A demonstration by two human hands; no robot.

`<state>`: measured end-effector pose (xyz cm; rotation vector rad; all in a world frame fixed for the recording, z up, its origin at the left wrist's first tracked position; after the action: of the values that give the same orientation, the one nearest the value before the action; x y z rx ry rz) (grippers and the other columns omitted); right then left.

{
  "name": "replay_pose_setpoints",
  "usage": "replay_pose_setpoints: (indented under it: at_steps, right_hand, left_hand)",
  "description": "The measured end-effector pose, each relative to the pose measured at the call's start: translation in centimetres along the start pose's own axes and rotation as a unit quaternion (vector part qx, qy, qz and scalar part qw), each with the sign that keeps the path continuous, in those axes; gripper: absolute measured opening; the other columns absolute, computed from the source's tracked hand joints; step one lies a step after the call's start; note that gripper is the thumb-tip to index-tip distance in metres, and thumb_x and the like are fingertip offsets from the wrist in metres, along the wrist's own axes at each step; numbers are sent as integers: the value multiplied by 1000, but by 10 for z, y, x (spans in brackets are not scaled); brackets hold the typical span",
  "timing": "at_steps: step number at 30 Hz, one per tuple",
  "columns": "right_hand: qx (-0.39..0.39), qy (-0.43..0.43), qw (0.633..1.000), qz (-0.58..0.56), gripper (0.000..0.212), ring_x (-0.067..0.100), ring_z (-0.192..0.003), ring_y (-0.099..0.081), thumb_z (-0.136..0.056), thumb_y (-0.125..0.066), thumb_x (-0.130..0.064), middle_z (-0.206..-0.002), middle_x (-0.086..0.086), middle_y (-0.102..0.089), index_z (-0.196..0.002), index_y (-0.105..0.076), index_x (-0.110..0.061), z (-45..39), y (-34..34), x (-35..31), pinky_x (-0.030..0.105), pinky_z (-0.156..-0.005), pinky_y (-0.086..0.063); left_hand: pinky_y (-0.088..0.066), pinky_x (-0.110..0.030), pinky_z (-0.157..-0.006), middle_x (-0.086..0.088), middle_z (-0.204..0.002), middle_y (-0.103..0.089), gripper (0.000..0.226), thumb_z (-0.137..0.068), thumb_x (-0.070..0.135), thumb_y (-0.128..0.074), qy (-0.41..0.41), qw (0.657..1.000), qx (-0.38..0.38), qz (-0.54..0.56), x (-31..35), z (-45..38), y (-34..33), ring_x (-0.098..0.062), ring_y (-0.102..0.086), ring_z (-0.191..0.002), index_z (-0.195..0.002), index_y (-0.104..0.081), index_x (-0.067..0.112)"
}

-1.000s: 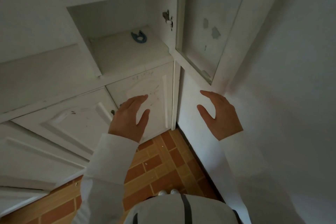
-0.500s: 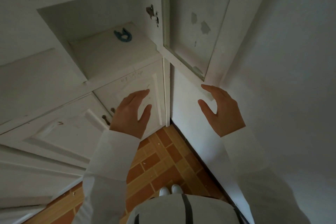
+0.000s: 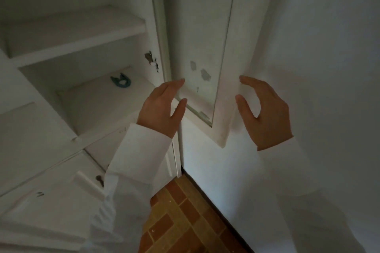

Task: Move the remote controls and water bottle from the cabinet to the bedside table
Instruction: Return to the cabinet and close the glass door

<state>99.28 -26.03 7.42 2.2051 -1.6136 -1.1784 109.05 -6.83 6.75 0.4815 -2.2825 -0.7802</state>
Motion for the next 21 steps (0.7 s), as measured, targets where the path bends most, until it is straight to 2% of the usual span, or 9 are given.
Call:
replay_pose_setpoints:
  at_steps: [2,3,5,6,9,11,17,21]
  right_hand:
    - [66,23,998,2,27,12,-106,-58,-92,-56,-18,-115,6,-65,-117,-60,-6,-23,15,-7,2,-91,-33]
    - [98,32,995,-2,25,10,-103,-58,-92,-56,-17,-112,7,-66,-113,-61,-5,-33,23,-12,2,-89,-34]
    - [148,49,988,-16,23,11,-100,-59,-93,-55,-18,-110,6,-65,-112,-61,-5,-53,38,-20,10,-89,-42]
    - [165,57,984,-22,25,13,-101,-60,-94,-54,-19,-111,6,-64,-113,-60,-5,-63,44,-23,17,-90,-46]
    - [200,80,975,-46,29,18,-104,-60,-94,-53,-19,-115,7,-62,-118,-58,-4,-90,61,-31,31,-92,-50]
    - [214,101,970,-55,30,19,-106,-60,-94,-52,-18,-116,9,-61,-120,-56,-3,-105,68,-36,35,-93,-50]
    - [234,131,962,-54,34,17,-110,-58,-94,-52,-18,-121,8,-58,-125,-53,-5,-140,84,-48,34,-95,-49]
    - [229,130,962,-67,37,14,-113,-56,-94,-50,-20,-125,6,-56,-129,-49,-7,-158,88,-53,32,-97,-47]
  left_hand:
    - [-43,-27,-97,-9,-123,-61,41,-89,21,-53,-33,999,27,7,13,-26,2,-24,-58,-113,-128,-55,9]
    - [-41,-21,-97,-9,-124,-61,40,-90,20,-54,-49,998,41,13,21,-39,3,-23,-58,-113,-128,-54,8]
    - [-34,-9,-98,-8,-126,-60,40,-91,18,-55,-76,995,66,28,36,-61,8,-19,-55,-116,-129,-53,8]
    - [-32,-7,-99,-7,-127,-59,40,-91,17,-56,-88,993,77,35,43,-71,11,-18,-54,-116,-130,-53,8]
    - [-35,-15,-102,-7,-129,-57,41,-92,17,-55,-122,985,111,51,64,-96,20,-18,-54,-119,-131,-51,8]
    - [-36,-18,-103,-7,-130,-57,41,-91,17,-55,-141,980,129,60,75,-109,23,-18,-53,-120,-131,-51,7]
    - [-38,-24,-105,-7,-132,-56,42,-90,18,-56,-190,962,179,79,107,-139,34,-19,-52,-122,-130,-52,7]
    - [-39,-31,-106,-6,-137,-51,45,-90,21,-57,-193,959,186,96,119,-148,34,-17,-47,-128,-132,-50,9]
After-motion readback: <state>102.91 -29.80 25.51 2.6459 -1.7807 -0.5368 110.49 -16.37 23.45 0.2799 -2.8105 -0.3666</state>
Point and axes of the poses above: each hand's wrist, its own z-axis away from the middle knuckle, its own y-axis out of the back of the hand, x = y × z, the point moved 2 cm from there along -z, towards the middle knuckle
